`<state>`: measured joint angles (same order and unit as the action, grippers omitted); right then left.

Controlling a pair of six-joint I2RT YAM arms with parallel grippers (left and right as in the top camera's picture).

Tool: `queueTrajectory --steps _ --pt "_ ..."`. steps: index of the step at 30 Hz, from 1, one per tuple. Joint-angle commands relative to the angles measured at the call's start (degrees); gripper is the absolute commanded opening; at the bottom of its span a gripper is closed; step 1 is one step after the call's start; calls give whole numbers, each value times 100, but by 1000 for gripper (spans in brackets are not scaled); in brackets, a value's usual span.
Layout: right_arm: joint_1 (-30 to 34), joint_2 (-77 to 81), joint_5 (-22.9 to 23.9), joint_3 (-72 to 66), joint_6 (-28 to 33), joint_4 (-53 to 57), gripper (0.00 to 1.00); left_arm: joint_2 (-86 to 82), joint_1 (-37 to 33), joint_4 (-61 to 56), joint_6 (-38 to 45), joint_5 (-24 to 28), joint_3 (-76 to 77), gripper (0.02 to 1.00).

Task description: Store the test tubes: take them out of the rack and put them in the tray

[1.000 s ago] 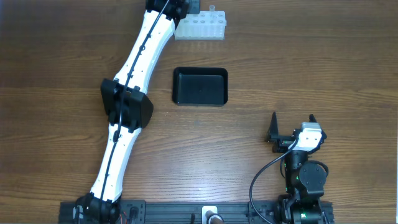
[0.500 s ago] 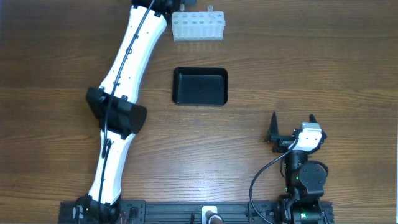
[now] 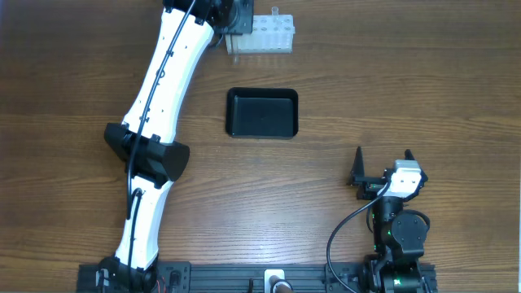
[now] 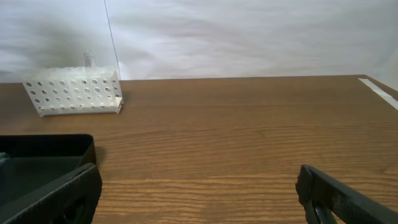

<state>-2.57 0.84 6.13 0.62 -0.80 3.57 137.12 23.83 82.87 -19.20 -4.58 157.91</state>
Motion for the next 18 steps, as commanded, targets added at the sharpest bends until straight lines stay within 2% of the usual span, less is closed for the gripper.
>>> queueTrajectory --steps 1,12,18 --pt "-13 -52 -11 -31 46 26 993 -164 28 555 -278 629 122 62" --pt "-13 -52 -11 -31 46 26 993 527 87 1364 -402 1631 122 53" --pt "-13 -52 -11 -31 46 26 993 927 87 1364 -398 1698 122 58"
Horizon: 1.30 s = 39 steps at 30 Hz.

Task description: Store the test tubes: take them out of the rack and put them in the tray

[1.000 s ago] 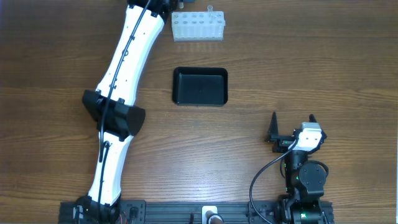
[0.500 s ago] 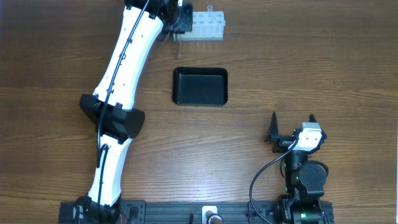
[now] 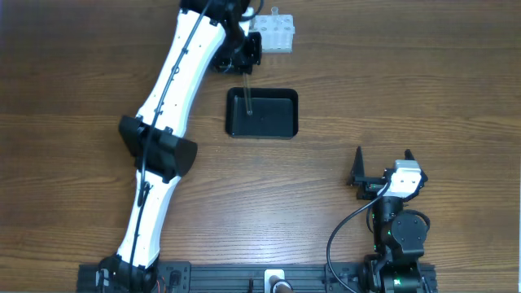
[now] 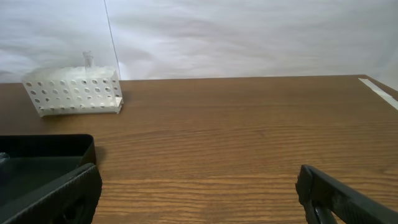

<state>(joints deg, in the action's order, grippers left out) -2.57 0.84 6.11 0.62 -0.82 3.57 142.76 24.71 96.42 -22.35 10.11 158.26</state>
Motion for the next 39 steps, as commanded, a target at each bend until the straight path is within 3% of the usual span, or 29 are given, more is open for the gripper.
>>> queueTrajectory --steps 1,23,30,39 --pt "-13 -52 -9 -31 48 26 993 417 0 9 -83 227 87 58" --pt "-13 -52 -9 -31 48 26 993 713 -11 15 136 203 -697 62" --pt "-13 -52 -9 -31 48 26 991 717 -17 11 133 -212 -807 64" --pt "-13 -52 -9 -31 48 26 993 857 -28 -68 129 -315 -807 64"
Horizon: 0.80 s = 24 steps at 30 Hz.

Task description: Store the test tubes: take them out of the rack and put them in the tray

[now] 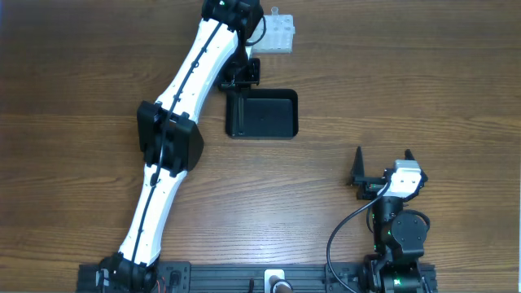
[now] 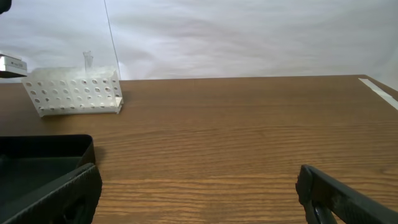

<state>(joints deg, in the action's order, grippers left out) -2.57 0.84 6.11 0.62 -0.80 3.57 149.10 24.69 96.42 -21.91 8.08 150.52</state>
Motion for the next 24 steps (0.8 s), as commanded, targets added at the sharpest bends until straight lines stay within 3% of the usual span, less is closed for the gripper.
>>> queueTrajectory --steps 1,24 --pt "-13 -52 -9 -31 46 26 993 236 -26 -111 87 -109 -33 64" --pt "-13 -52 -9 -31 46 26 991 660 -105 -411 90 -109 -33 80"
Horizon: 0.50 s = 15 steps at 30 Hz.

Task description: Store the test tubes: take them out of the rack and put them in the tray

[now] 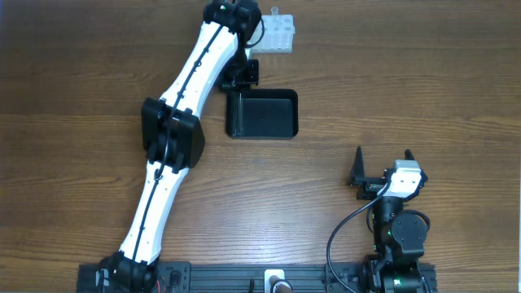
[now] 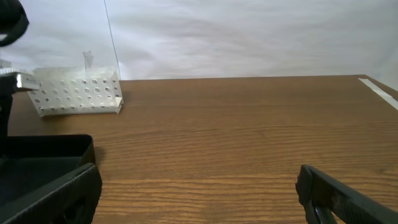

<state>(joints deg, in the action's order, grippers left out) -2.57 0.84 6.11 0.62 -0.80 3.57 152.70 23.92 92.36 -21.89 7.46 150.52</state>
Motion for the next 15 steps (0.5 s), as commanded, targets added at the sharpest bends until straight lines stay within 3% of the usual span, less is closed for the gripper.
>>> queueTrajectory --steps 1,7,15 --pt "-13 -52 -9 -31 46 26 993 313 -22 -24 90 -50 -33 80" --pt "-13 -52 -9 -31 46 24 991 321 -13 -153 87 -50 -33 115" --pt "-13 -52 -9 -31 46 26 993 321 -2 -151 87 -48 -33 329"
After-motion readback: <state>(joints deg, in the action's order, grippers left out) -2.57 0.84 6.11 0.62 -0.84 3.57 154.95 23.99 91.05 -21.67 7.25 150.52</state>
